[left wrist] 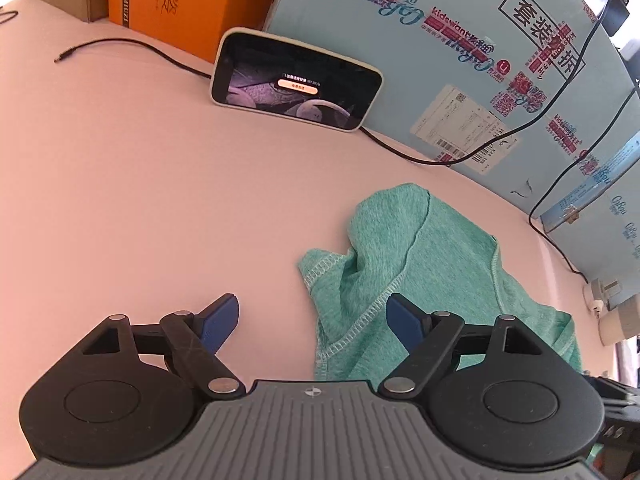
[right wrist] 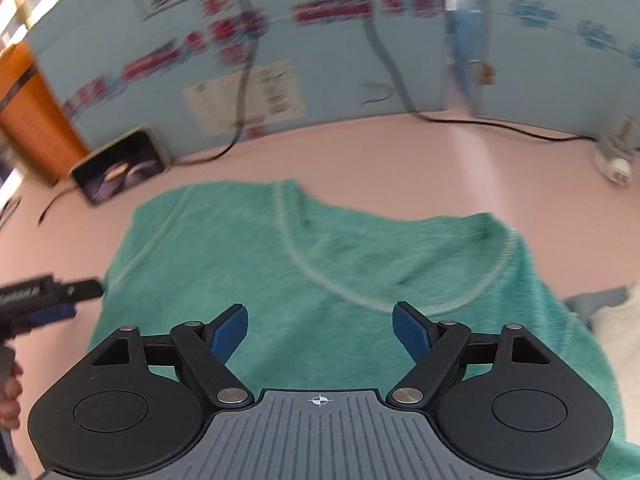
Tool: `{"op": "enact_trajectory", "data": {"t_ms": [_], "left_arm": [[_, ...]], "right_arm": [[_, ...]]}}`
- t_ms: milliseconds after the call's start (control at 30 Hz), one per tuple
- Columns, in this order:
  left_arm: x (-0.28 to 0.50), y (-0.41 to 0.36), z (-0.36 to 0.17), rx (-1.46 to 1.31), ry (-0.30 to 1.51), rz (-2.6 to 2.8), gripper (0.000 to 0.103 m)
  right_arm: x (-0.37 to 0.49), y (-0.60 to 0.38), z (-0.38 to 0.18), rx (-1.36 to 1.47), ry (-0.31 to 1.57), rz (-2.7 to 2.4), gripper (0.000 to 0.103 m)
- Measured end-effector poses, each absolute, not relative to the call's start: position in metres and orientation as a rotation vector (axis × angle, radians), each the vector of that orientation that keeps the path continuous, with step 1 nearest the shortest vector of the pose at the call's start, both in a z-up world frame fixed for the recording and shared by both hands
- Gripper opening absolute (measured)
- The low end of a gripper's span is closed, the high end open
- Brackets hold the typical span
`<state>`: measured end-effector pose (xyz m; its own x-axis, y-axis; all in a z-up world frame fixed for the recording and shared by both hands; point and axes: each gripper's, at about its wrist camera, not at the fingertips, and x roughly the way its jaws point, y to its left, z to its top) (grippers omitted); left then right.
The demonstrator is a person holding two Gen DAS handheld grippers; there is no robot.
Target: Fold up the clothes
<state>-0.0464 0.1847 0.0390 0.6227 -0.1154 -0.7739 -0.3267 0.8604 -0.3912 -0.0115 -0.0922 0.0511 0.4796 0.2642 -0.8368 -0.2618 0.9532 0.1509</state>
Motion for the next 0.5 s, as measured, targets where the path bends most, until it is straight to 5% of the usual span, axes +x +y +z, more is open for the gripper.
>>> {"op": "enact_trajectory", "data": {"t_ms": [333,467,500], "left_arm": [[-0.043,0.189,0.027,-0.707,0.782,0.166,0.071],[-0.037,0.186,0.026,-0.651,0.796,0.273,0.013],[-0.035,0.184,0.027,-0.617,0.805,0.288,0.01]], "right_arm": [[-0.022,-0.06,0.021,-0.14,1.16,0.358,0.09],[-0.021,-0.063,0.019,-0.144,1.165,0.358,0.095],[-0.021,-0.064,0.019,-0.144,1.166,0.36,0.096]]}}
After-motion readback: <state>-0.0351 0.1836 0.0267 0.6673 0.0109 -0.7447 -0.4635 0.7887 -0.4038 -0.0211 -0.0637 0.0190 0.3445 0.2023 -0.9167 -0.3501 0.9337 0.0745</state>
